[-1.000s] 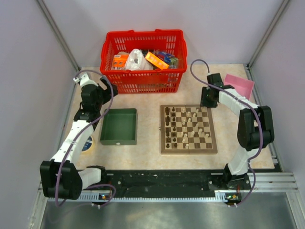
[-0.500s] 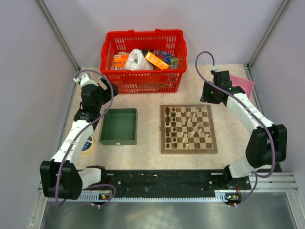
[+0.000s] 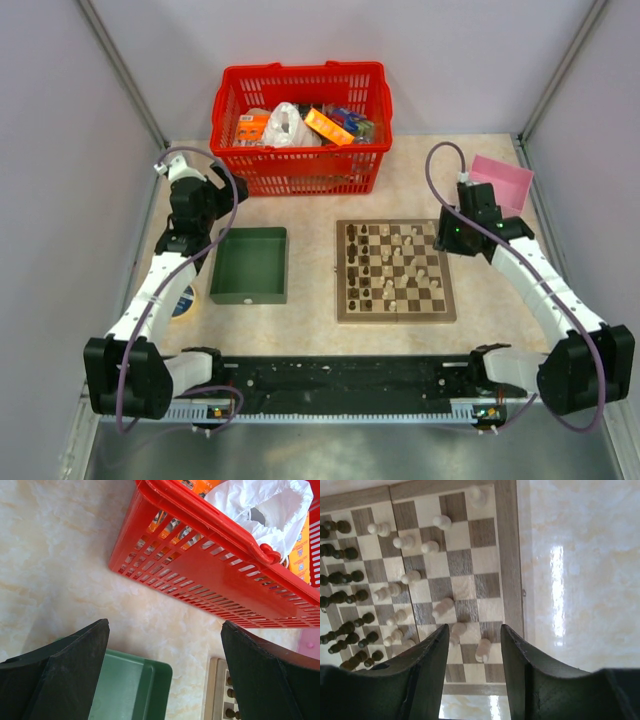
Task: Set up the chess pieces on the board
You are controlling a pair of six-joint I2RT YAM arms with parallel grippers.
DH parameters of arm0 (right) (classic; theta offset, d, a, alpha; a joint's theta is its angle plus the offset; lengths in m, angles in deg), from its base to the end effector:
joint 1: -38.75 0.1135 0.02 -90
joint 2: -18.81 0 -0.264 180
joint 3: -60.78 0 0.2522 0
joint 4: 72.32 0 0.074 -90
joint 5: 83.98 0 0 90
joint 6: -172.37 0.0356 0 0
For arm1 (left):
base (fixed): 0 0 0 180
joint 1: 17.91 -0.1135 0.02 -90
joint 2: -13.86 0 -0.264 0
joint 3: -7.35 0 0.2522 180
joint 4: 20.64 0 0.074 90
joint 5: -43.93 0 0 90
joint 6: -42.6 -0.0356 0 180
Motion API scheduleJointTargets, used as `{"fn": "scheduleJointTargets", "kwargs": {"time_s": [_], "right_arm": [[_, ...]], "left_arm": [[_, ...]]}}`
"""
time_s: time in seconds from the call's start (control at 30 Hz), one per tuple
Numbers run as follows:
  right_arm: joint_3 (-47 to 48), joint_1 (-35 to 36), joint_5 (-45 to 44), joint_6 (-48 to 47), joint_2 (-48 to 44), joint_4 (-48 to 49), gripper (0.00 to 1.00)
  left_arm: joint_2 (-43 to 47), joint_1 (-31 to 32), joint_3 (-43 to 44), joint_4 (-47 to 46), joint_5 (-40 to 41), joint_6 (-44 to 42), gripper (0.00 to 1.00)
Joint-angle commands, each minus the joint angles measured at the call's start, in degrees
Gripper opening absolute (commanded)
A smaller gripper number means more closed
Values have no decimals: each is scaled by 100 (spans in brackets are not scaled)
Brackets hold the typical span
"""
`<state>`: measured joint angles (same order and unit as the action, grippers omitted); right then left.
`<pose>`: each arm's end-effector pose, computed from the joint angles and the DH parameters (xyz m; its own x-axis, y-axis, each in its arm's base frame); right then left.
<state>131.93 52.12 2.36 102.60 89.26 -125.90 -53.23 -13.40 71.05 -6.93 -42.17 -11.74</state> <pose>0.2437 0.0556 0.2780 -0.7947 0.1658 -0.5839 0.0869 0.9831 0.1609 0.2730 -0.0191 0.3096 -0.2461 -0.5640 -0.7882 -0.1598 0.8257 -0.5410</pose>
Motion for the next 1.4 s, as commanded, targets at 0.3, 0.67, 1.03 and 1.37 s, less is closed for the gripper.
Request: {"fn": "scheduleJointTargets", "kwargs": {"time_s": [0.3, 0.67, 1.03, 1.37], "right_arm": [[-1133, 61, 340, 974, -700, -396, 44], [-1370, 166, 340, 1018, -375, -45, 44], [-1388, 439, 156, 992, -102, 149, 39], [-1318, 474, -82, 886, -41, 149, 33]], "left_arm": [[179, -38, -203, -460, -109, 55, 99], [231, -47, -247, -416, -39, 11, 99], [214, -73, -265, -416, -47, 11, 99], [196, -91, -273, -425, -56, 20, 99]]}}
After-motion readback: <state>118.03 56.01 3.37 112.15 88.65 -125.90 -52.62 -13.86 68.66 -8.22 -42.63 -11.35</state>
